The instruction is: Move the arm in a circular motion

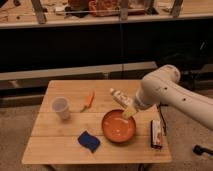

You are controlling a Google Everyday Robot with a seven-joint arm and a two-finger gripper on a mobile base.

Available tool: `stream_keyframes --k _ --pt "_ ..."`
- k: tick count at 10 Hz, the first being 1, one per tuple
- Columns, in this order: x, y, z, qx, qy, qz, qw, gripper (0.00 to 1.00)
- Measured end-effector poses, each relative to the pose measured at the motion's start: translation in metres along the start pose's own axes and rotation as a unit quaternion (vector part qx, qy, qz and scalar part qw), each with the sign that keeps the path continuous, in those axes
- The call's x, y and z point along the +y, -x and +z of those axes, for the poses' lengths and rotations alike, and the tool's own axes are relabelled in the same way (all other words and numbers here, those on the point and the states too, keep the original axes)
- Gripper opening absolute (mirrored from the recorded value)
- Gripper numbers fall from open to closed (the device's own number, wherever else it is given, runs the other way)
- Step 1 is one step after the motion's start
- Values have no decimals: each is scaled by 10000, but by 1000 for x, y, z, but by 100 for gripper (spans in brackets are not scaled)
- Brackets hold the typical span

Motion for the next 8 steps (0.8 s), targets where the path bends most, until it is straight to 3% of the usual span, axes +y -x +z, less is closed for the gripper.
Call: stream_keyframes --k 3,5,7,8 --pt "40 70 16 -314 387 -498 9975 80" --pt "46 130 34 -666 577 -1258 9881 80" --pt "38 167 46 -788 618 -1733 9798 80" --pt "30 176 51 -770 643 -1868 9773 80"
